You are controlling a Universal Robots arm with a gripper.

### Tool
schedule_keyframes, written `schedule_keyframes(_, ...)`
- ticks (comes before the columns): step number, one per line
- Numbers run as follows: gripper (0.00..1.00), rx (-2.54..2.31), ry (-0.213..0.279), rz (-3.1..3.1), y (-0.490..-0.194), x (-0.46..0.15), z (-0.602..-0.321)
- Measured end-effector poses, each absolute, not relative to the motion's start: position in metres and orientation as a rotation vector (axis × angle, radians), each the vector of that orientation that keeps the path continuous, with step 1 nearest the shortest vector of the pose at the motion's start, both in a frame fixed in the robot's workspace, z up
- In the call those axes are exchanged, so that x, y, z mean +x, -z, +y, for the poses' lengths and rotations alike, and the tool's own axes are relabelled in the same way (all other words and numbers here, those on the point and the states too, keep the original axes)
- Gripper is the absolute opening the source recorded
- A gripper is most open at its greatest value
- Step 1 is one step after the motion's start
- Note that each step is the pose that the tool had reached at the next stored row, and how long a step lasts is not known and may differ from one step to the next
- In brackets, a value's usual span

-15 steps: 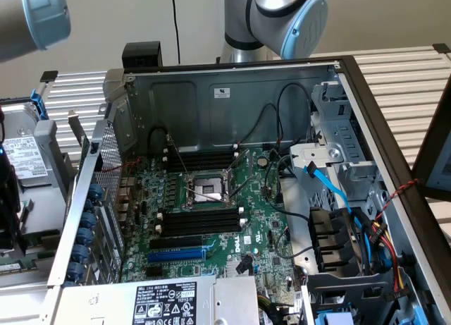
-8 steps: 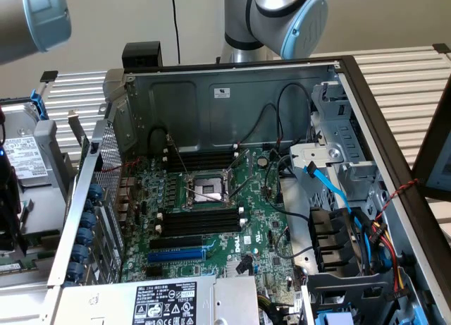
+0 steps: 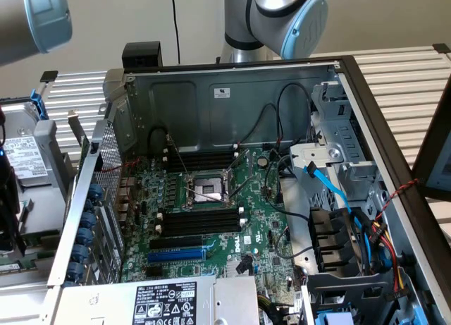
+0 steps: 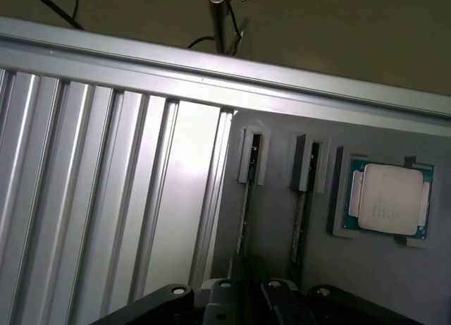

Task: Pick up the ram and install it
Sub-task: 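Pick up the ram and move it above insertion slot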

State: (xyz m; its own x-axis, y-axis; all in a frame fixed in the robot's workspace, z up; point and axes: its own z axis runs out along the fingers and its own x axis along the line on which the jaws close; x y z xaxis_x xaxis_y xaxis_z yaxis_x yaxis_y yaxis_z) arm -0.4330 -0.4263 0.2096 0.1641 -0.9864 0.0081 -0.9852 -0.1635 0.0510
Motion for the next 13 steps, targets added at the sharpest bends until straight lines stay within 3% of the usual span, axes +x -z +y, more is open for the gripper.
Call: schedule_keyframes(13,0.18,2.354,0.033,-1.995,-0.2122,-0.4316,-0.4292)
